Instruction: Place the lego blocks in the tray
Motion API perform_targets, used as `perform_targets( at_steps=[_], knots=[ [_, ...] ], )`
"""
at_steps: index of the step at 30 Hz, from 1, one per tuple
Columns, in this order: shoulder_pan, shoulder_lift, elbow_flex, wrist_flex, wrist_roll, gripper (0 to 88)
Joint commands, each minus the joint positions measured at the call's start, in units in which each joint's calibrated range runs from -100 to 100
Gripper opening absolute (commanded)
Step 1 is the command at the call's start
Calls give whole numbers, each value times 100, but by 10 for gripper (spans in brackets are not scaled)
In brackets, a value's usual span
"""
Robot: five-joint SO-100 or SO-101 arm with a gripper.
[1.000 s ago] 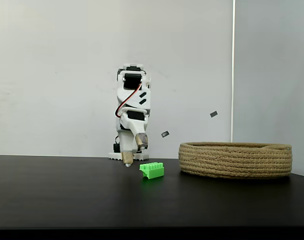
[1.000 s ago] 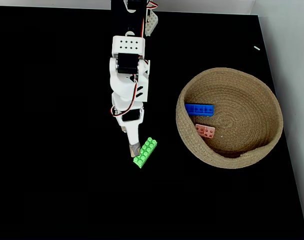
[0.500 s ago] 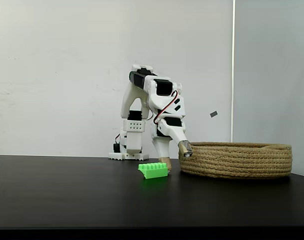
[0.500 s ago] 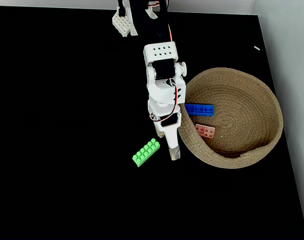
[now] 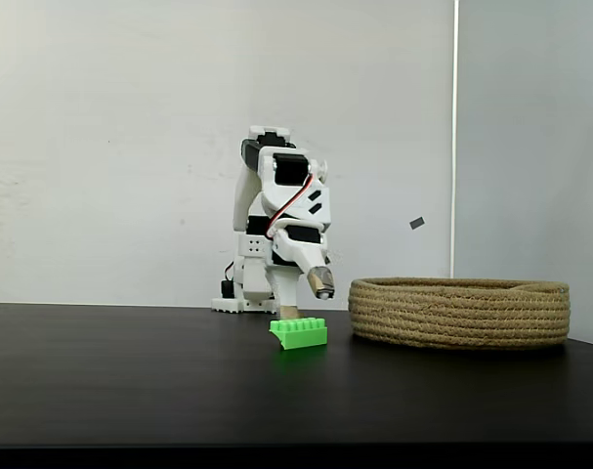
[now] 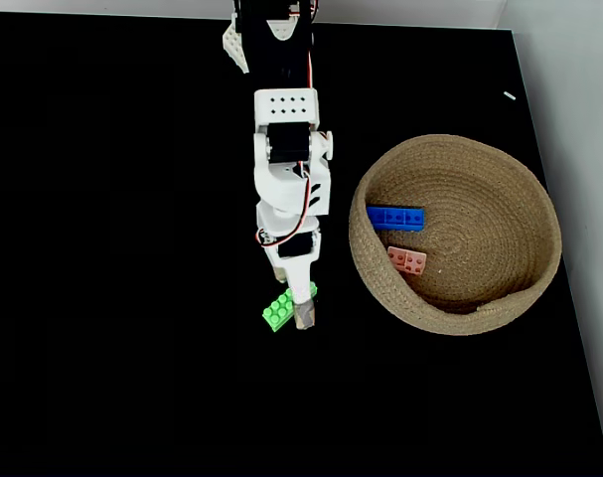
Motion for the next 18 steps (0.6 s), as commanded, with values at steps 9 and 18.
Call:
perform_targets(
  at_steps=[9, 18],
  knots=[
    [60, 44, -40, -83, 230, 268],
    [-96, -231, 507, -58, 552, 3]
  ],
)
